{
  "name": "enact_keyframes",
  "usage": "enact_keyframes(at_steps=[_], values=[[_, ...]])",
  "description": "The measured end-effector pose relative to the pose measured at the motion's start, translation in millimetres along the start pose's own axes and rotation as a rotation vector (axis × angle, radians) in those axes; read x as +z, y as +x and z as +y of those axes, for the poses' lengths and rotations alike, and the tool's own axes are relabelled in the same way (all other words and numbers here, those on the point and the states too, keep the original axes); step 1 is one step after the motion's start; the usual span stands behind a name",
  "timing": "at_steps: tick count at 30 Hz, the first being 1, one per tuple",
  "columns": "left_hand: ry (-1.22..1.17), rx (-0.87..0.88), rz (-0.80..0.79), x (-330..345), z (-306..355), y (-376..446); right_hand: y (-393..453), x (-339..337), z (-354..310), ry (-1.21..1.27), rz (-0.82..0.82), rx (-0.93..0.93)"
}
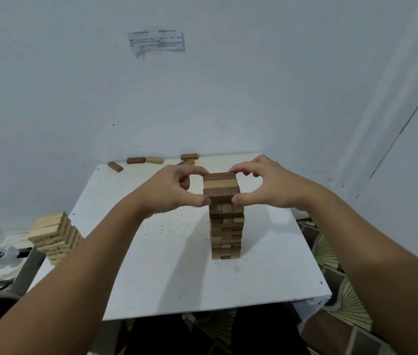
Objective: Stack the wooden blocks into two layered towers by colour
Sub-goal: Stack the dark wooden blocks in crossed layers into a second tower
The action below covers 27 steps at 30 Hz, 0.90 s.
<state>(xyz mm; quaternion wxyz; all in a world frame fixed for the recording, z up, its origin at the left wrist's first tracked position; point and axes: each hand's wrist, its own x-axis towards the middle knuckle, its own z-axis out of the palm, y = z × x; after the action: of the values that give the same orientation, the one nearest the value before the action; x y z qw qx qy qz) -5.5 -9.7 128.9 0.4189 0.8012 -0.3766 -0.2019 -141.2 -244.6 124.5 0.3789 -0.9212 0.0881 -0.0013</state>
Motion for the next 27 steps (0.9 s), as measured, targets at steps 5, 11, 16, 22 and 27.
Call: enact_keyframes(at_steps=[5,11,16,22,27], values=[[-0.008,-0.008,-0.037,6,0,-3,-2,7,13,0.052,-0.020,0.006],[-0.037,-0.031,-0.033,11,0,-1,-4,4,16,0.085,-0.022,0.006],[-0.049,-0.041,-0.053,14,-2,-1,-3,7,20,0.084,-0.045,0.035],[-0.090,-0.053,-0.067,15,-6,-1,-3,8,24,0.104,-0.067,0.035],[-0.117,-0.067,-0.072,15,-9,-2,-4,9,27,0.134,-0.085,0.040]])
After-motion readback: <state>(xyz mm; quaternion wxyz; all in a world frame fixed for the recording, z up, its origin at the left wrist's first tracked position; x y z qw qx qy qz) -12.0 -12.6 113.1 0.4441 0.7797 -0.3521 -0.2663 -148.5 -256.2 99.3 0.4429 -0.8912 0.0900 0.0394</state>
